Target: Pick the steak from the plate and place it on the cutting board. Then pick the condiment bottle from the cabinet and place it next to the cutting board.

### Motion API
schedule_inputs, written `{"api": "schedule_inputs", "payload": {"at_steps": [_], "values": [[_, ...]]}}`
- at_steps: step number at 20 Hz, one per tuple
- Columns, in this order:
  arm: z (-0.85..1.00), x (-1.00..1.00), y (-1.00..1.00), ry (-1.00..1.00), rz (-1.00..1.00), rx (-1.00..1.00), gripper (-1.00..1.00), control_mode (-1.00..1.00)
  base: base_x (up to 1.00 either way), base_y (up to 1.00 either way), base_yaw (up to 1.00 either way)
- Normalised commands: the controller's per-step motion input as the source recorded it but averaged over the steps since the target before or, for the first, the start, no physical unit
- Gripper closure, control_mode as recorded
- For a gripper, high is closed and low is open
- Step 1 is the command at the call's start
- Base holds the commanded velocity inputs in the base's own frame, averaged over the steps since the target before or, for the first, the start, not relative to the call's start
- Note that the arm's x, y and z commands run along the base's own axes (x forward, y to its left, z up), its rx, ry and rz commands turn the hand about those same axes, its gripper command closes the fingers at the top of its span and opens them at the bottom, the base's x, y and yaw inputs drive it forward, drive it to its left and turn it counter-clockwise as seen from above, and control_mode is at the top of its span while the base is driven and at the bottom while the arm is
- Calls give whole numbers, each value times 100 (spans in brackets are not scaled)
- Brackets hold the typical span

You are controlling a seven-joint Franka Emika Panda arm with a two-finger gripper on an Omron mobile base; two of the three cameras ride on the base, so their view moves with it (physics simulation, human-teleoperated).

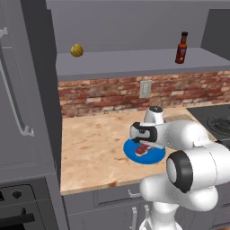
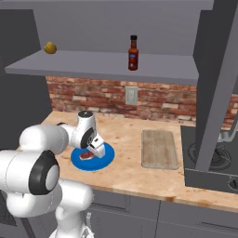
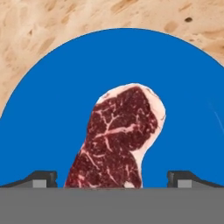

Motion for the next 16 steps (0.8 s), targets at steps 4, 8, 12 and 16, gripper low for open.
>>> {"api": "schedule_inputs", "payload": {"at_steps": [4,8,12,16], "values": [[-8,6,0,1,0,0,-100,-100,0,0,0],[-10,1,0,0,0,0,-100,-100,0,0,0],[-14,1,0,0,0,0,-100,-100,0,0,0],[-16,1,0,0,0,0,-100,-100,0,0,0]]}}
